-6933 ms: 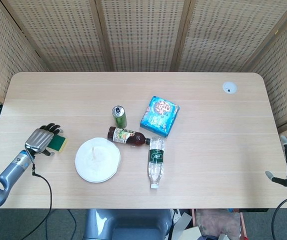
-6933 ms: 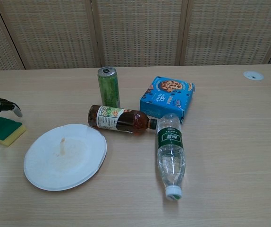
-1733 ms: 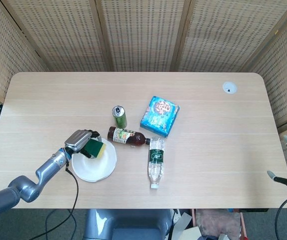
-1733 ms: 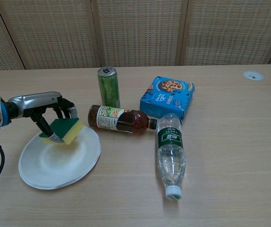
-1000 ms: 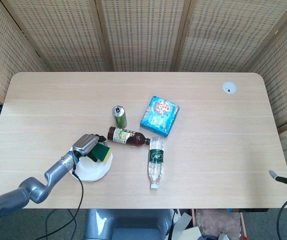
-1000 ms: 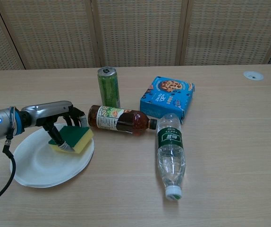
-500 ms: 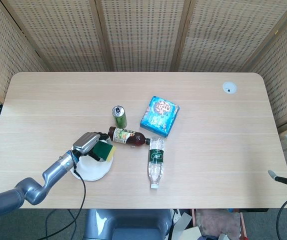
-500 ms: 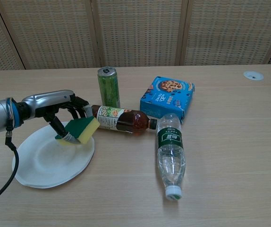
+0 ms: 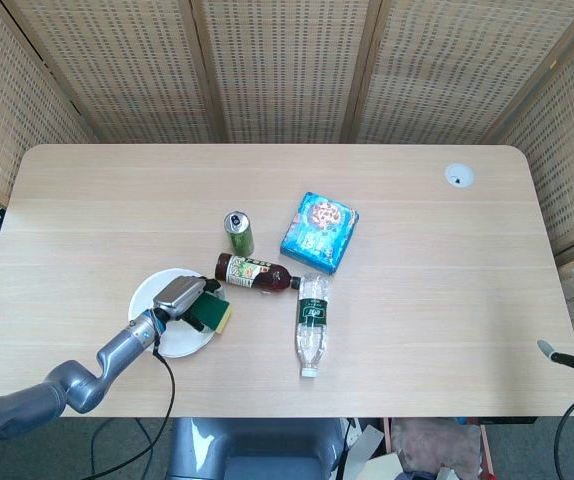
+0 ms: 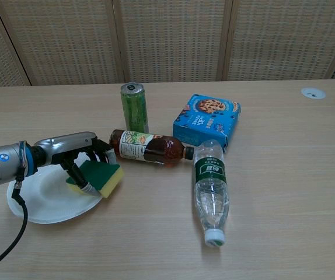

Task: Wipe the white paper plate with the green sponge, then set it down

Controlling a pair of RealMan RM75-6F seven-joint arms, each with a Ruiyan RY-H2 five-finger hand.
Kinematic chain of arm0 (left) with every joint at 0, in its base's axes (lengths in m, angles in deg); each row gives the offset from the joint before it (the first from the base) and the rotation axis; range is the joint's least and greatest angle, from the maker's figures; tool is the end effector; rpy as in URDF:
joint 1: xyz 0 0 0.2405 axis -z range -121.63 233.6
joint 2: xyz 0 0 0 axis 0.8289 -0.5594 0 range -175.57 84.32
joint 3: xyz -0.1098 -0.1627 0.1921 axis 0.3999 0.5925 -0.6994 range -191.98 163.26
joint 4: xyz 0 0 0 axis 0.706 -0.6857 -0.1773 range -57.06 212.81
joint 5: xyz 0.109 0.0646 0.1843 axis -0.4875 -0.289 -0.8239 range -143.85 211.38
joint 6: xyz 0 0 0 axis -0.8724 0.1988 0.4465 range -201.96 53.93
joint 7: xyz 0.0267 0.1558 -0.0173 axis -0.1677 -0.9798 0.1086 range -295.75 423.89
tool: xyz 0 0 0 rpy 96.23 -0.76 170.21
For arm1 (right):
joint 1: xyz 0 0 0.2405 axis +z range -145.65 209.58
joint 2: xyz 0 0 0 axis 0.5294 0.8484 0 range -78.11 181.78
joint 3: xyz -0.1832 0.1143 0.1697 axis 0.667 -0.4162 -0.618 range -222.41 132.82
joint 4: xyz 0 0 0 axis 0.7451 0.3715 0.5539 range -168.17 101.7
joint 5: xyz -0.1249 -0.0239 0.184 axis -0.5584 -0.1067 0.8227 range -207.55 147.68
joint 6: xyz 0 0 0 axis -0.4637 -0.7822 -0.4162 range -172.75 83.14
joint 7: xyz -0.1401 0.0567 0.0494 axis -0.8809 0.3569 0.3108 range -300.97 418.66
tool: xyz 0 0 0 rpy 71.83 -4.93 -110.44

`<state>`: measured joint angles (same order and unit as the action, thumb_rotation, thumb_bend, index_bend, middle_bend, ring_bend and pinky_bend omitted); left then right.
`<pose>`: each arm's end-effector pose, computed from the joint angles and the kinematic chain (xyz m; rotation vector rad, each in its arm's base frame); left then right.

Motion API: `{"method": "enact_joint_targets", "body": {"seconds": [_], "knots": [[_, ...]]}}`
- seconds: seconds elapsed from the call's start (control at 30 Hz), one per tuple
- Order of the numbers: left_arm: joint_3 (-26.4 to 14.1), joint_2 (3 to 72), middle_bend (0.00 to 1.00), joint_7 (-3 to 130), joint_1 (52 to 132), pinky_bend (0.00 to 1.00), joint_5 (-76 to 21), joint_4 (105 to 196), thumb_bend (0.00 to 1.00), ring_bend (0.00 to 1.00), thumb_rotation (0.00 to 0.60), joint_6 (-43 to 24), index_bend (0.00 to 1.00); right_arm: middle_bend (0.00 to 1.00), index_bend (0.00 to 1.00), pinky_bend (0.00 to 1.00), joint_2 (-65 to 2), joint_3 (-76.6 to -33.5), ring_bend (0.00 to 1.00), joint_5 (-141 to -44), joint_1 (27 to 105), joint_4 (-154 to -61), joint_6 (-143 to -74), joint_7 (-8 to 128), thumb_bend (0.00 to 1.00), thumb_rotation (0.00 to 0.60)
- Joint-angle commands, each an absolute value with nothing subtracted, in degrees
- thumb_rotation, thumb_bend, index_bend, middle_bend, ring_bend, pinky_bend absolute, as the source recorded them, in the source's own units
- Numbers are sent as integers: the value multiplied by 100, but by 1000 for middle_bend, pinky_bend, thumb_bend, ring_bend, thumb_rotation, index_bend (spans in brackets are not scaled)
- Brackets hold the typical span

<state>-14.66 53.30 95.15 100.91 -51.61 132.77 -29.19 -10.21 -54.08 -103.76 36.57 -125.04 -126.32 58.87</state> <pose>-0.2250 0.3802 -0.1006 -1.9895 -1.3844 -0.9366 -0.3615 -0.2189 0.1911 1.1752 -0.9284 0.8228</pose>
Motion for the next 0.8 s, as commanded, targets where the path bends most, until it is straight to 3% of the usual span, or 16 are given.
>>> {"method": "enact_joint_targets", "body": {"seconds": [0.03, 0.37, 0.8], "knots": [[-1411, 5225, 373, 9677, 10065, 303, -5244, 13416, 0, 307, 600, -2678, 476, 0, 0, 0, -1010, -5405, 0, -10389, 3647, -12519, -12647, 5899, 0, 600], [-1315, 4757, 373, 9758, 10030, 303, -5253, 13871, 0, 307, 600, -2434, 476, 0, 0, 0, -995, -5398, 0, -10414, 3636, -12540, -12666, 5921, 0, 600], [-1433, 5429, 376, 10439, 9964, 303, -5219, 13138, 0, 307, 600, -2656, 476, 0, 0, 0, -1016, -5406, 0, -10367, 3659, -12520, -12621, 5877, 0, 600]]}}
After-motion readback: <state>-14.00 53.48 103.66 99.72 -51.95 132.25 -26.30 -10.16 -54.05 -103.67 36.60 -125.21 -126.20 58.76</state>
